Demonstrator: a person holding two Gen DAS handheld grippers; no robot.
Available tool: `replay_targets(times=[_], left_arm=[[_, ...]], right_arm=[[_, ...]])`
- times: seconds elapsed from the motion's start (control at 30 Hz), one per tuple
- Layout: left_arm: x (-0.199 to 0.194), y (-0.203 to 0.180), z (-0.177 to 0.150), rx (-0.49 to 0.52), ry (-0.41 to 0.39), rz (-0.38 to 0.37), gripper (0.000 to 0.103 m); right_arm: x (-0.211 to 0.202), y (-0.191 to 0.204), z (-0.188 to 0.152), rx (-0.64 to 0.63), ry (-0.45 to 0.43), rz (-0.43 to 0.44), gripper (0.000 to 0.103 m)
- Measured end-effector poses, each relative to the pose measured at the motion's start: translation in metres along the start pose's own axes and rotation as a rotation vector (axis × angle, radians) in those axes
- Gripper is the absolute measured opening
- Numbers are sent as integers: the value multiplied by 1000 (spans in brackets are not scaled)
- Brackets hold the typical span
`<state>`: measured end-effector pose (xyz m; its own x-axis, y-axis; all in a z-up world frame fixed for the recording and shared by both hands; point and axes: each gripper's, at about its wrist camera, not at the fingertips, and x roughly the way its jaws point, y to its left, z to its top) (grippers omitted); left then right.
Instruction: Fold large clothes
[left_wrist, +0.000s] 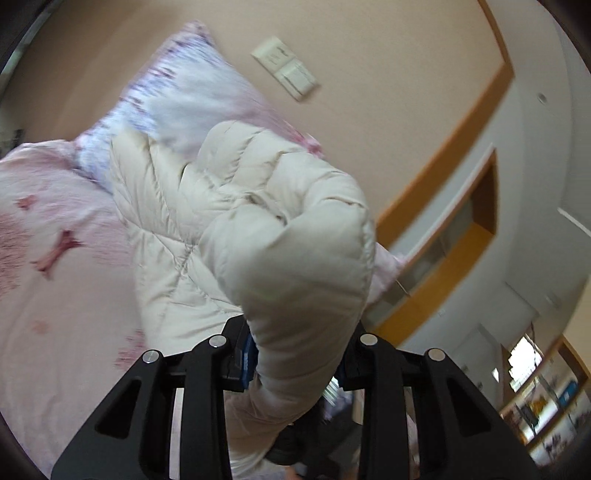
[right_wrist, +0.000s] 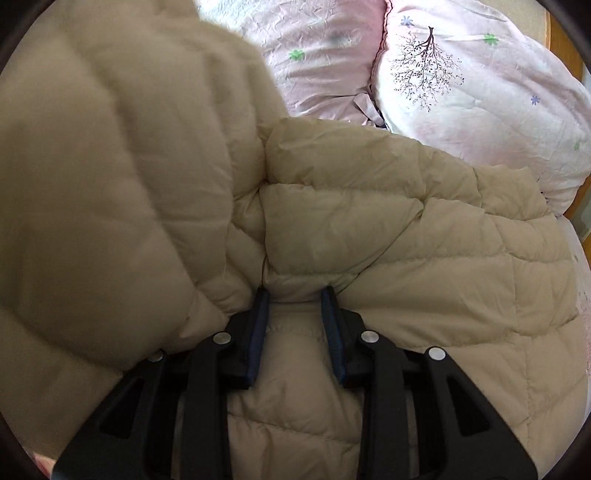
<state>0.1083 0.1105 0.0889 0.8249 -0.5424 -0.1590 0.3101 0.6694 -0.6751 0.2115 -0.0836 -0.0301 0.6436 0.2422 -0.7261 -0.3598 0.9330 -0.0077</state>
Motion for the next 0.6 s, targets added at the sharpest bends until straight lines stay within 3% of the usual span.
replay_targets(times=[0.07, 0.3, 0.43, 0.53, 0.6], left_arm=[[14, -9, -4, 13, 37, -31, 32], [44, -25, -16, 28, 99, -67, 32], [55, -30, -24, 36, 129, -71, 32], [61, -32, -26, 38, 147, -79, 32], [62, -33, -29, 41, 156, -83, 32]], right_arm=[[-1, -3, 0, 13, -3, 23, 32], [-7, -42, 5, 123, 10, 255, 39], [-33, -77, 0, 210, -3, 350, 39], [-61, -114, -10, 269, -57, 292, 41], [-71, -136, -18, 288, -63, 185, 42]])
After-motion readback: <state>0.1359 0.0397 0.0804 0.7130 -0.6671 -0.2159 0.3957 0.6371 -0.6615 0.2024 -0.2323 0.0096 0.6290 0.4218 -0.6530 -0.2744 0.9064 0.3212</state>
